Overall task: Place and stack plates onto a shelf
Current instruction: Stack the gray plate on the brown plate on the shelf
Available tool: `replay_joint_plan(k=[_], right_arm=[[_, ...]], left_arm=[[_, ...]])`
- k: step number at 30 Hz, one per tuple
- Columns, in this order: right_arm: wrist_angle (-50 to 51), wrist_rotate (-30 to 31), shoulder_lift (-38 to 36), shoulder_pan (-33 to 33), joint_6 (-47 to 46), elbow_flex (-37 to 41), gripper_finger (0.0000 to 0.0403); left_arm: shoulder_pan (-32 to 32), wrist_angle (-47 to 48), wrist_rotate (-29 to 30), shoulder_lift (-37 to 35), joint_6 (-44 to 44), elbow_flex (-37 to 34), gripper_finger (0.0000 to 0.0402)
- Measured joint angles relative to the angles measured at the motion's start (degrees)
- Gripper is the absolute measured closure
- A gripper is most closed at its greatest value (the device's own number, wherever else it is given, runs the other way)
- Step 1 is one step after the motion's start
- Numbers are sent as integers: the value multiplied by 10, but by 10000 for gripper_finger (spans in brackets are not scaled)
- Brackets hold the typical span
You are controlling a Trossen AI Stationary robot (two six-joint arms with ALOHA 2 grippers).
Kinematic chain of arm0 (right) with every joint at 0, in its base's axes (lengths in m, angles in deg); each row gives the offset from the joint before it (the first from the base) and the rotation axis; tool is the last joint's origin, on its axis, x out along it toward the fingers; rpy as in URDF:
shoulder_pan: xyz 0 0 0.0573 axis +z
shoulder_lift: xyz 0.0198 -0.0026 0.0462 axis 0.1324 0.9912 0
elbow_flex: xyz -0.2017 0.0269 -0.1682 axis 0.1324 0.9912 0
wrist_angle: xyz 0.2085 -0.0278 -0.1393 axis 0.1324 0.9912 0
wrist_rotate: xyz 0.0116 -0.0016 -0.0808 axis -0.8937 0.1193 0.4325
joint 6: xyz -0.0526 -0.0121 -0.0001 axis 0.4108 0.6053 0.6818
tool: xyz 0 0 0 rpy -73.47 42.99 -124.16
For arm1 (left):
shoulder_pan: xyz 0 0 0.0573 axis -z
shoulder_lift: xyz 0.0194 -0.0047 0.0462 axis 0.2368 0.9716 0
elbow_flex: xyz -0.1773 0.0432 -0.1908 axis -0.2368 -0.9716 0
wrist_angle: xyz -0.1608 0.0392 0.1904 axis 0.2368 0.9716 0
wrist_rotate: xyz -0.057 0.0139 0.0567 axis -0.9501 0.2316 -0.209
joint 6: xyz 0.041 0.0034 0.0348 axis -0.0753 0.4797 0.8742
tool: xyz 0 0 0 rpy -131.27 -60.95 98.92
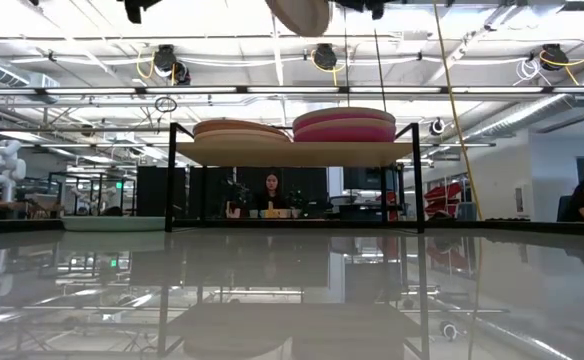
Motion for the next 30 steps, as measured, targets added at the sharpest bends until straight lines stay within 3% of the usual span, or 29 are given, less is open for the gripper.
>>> replay_joint_plan(k=[5, 11, 21, 30], right_arm=[[27, -83, 116, -98, -123, -137, 403], [133, -150, 256, -133, -170, -279, 403], [158, -150, 360, -134, -131, -290, 403], [163, -149, 376, -134, -119, -290, 378]], left_arm=[[0, 8, 0, 1, -2, 0, 254], [0, 23, 0, 1, -13, 0, 254], [0, 62, 1, 1, -17, 0, 254], [0, 96, 1, 1, -19, 0, 254]])
